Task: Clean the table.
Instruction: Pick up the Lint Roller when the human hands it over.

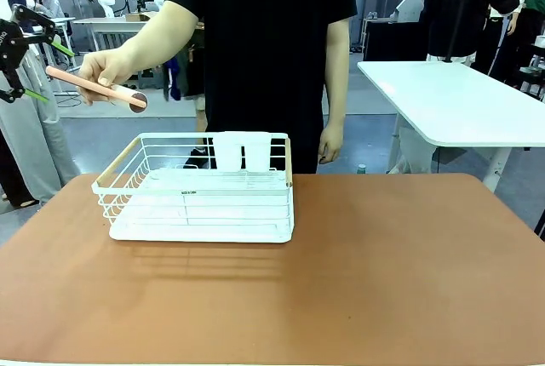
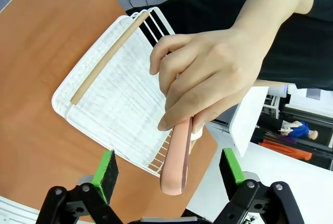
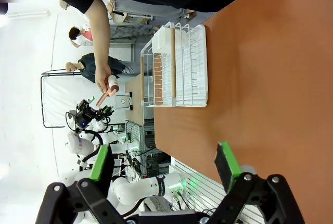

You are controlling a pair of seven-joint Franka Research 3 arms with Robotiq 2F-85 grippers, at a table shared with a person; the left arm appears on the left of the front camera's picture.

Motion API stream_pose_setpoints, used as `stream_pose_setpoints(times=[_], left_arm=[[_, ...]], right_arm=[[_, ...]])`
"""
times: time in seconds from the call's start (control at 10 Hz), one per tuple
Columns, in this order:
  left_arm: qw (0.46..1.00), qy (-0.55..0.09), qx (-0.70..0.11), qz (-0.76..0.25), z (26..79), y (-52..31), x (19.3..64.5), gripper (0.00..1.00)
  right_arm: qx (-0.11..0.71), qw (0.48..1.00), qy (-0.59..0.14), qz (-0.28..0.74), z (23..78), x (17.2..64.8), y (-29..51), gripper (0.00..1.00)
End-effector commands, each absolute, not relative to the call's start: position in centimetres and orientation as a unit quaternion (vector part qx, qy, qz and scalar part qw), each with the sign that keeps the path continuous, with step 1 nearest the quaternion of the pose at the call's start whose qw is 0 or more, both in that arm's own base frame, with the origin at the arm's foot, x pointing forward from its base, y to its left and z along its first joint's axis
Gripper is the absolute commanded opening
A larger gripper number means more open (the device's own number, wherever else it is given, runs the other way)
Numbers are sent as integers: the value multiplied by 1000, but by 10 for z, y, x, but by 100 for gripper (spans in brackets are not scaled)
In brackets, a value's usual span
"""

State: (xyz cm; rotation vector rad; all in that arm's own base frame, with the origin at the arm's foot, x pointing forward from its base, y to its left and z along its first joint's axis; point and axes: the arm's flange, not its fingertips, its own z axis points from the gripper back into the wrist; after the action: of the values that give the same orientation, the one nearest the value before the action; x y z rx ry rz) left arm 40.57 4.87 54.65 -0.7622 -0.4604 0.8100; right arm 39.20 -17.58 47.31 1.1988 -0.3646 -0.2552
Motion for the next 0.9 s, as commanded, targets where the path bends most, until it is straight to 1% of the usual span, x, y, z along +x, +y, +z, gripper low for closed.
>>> stream_pose_setpoints(times=[0.0, 0.8], left_arm=[[811, -237, -365, 391, 539, 37, 403, 100], [795, -229, -383, 410, 517, 33, 425, 100]], right_arm=[[563, 800, -172, -115, 475, 391, -176, 100], [563, 800, -172, -115, 475, 391, -176, 100]])
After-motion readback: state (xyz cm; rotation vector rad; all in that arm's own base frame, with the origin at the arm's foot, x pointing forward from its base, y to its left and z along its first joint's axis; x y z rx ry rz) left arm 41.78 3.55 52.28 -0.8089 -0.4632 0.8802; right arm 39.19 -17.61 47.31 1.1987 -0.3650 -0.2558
